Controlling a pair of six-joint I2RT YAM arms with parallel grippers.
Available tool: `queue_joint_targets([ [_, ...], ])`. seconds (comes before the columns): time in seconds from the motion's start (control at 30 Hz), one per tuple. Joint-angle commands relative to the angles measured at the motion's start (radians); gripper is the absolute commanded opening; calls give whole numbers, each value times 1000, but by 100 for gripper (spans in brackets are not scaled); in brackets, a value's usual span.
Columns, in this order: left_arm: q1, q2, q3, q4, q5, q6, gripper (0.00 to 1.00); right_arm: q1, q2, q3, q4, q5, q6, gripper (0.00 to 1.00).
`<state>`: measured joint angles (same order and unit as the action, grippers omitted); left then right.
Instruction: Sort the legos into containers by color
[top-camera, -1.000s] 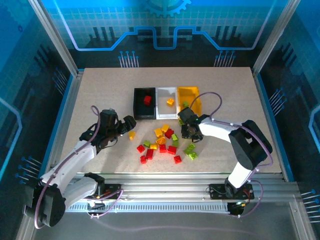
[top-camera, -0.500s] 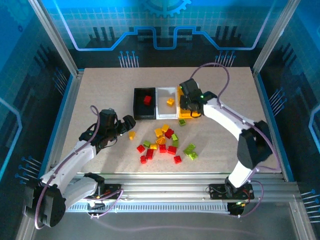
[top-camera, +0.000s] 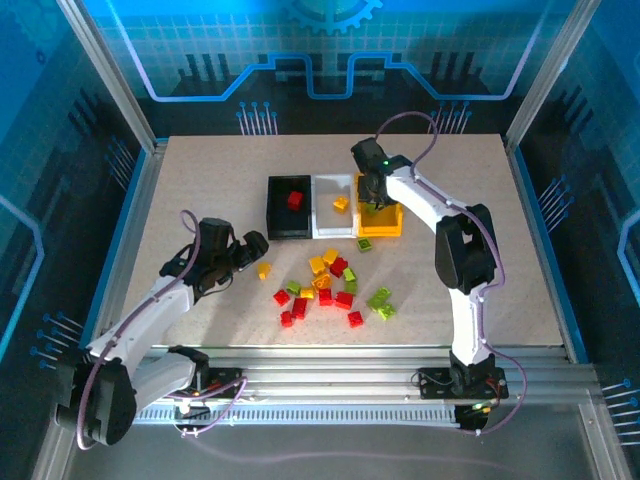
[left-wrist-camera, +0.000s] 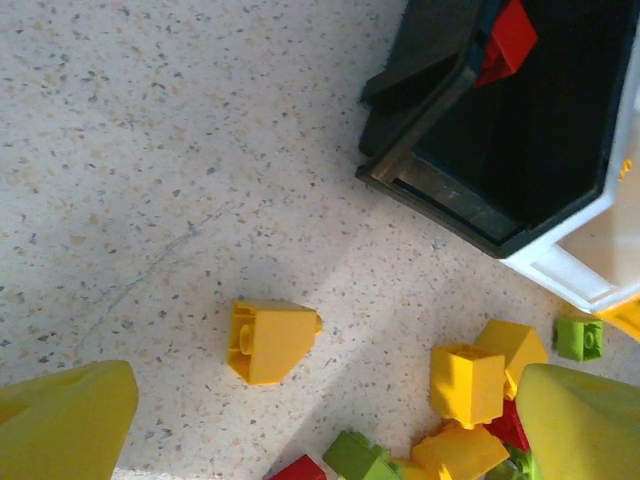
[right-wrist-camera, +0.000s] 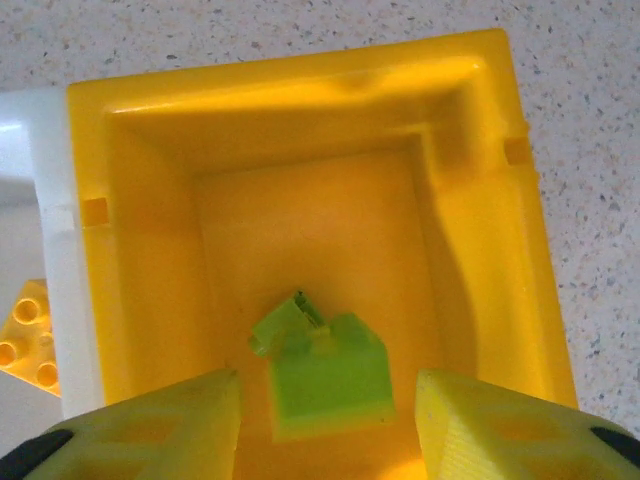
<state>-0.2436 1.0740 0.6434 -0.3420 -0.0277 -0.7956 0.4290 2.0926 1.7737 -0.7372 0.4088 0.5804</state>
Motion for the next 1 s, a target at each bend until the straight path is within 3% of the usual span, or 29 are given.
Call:
queue_joint_targets([
  [0.0,11,27,10,-25,31,-3,96,-10,0,36,-40,-11,12,56],
  [0.17,2,66,5,16,33,50,79,8,-93,-32,-2,-28,12,59],
  [0.4,-131,245,64,-12,-134,110,84,64,-285,-276,115,-69,31,61],
  [0.57,-149,377,84,41,-152,133,87,99,-402,-413,171,-73,42,61],
  [0.97,-165,494,94,62,-200,147,54,110,-529,-535,203,-74,56,62],
])
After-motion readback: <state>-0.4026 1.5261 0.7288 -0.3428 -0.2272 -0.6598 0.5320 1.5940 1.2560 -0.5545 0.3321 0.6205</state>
